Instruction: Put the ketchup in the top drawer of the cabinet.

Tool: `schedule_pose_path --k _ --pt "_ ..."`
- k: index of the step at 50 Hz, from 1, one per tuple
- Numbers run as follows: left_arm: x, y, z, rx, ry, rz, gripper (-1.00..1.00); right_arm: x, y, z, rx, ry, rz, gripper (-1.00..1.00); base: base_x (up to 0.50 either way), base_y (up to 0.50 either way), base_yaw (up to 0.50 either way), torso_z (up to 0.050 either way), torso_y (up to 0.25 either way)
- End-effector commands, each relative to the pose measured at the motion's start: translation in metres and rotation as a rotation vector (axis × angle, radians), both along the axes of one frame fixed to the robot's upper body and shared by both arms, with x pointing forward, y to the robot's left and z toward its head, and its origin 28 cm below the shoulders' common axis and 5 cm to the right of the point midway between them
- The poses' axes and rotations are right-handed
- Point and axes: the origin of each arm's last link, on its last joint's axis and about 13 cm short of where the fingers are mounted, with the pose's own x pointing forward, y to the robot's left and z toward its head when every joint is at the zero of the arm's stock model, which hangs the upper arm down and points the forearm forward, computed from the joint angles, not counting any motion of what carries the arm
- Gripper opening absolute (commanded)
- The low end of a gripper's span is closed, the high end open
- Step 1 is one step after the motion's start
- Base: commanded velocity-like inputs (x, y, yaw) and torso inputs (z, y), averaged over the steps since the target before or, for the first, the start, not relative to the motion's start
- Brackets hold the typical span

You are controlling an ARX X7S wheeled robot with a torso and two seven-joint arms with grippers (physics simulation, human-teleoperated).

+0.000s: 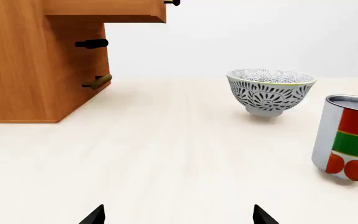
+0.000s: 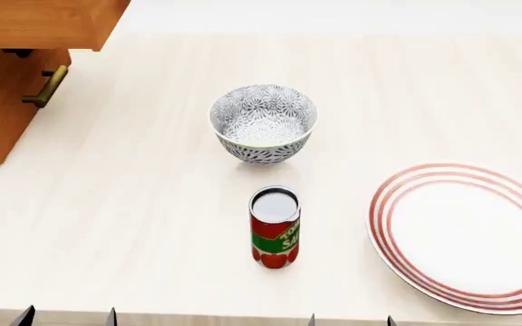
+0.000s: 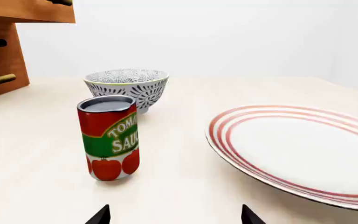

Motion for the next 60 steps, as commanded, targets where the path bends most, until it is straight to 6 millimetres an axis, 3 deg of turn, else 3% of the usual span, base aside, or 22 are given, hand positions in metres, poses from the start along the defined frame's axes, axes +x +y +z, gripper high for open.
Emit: schedule_pose_path --k 1,16,24,31,40,60 --pt "0.000 0.000 0.000 0.000 0.000 0.000 1.00 -0.001 0.000 0.000 0.000 0.000 0.000 1.00 0.00 0.00 0.00 0.000 0.000" --pt "-0.005 0.003 0.067 0.006 -0.132 0.002 1.00 -0.003 -0.010 0.069 -0.071 -0.150 -0.035 1.00 0.00 0.00 0.00 0.000 0.000" --pt "-0.018 0.003 0.101 -0.002 -0.217 -0.004 1.00 -0.011 -0.010 0.089 -0.080 -0.225 -0.023 1.00 0.00 0.00 0.00 0.000 0.000" --pt "-0.032 0.004 0.119 -0.003 -0.275 0.000 1.00 -0.024 -0.010 0.107 -0.076 -0.276 -0.028 1.00 0.00 0.00 0.00 0.000 0.000" --pt "-0.038 0.004 0.124 0.000 -0.298 -0.003 1.00 -0.032 -0.010 0.115 -0.050 -0.306 -0.025 1.00 0.02 0.00 0.00 0.000 0.000" --pt "-0.037 0.005 0.123 -0.010 -0.285 0.000 1.00 -0.029 -0.010 0.113 -0.040 -0.293 -0.019 1.00 0.50 0.00 0.00 0.000 0.000"
